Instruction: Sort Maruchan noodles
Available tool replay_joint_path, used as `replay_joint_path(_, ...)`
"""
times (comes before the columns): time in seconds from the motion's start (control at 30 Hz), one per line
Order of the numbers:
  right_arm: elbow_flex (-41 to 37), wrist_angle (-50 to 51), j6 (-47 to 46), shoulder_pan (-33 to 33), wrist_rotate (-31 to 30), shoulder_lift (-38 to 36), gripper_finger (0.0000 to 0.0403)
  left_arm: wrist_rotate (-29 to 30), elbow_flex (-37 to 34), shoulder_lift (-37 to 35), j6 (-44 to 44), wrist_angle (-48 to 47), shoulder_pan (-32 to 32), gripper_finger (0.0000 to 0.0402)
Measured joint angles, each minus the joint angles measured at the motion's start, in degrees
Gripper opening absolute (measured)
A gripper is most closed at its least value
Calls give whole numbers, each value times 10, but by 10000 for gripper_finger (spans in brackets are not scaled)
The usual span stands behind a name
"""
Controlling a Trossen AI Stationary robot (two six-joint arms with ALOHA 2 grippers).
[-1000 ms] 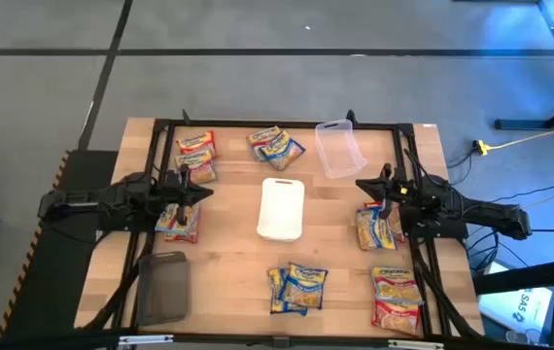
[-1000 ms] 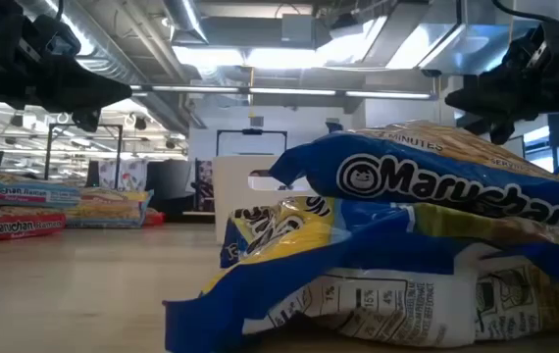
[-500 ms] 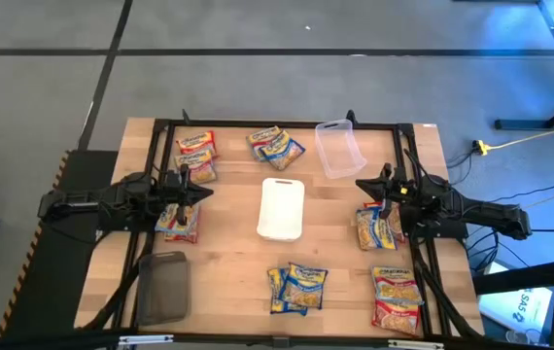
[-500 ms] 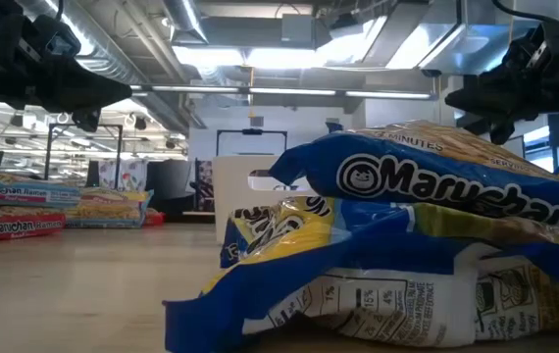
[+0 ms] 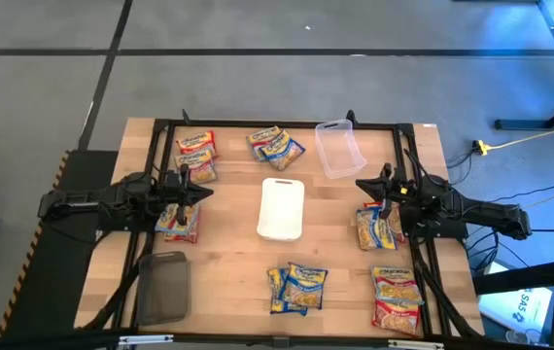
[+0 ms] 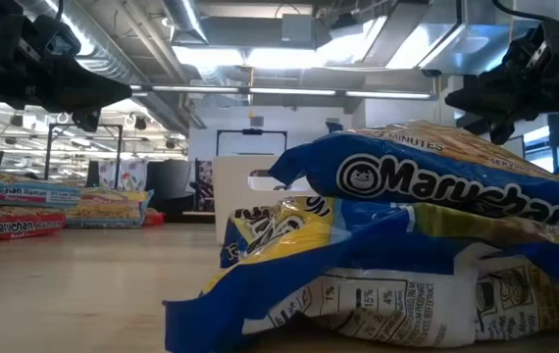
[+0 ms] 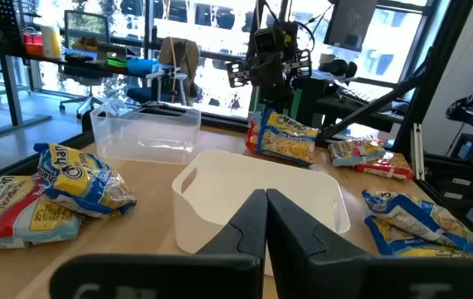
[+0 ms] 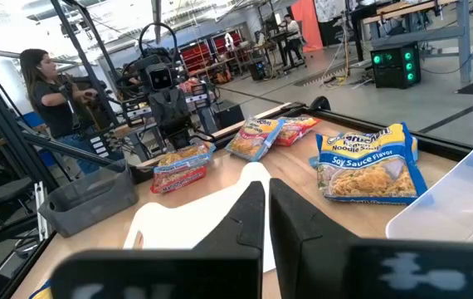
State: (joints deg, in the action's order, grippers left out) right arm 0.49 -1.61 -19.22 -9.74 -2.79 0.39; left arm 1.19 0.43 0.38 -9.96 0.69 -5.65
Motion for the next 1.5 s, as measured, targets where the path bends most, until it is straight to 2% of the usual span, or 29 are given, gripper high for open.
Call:
replay_joint_path(0.9,-1,-18,0,0,-8,0,1,0,0,0,0,0,0,4)
replay_joint_path(1.07,-1,-20,-1,0,-7,0,1,18,0,0,-1,5,0,4)
replay_joint_path(1.2,-1,-21,-30,0,-7,0,1,28,0,0,-8,44,0,4)
replay_joint_path(1.3,-1,-21,-49,0,-7,0,1,30,0,0,-48,87,0,4)
replay_joint_path(1.5,-1,-40,-63,0,-12,21,1,68,0,0,-49,159,0,4)
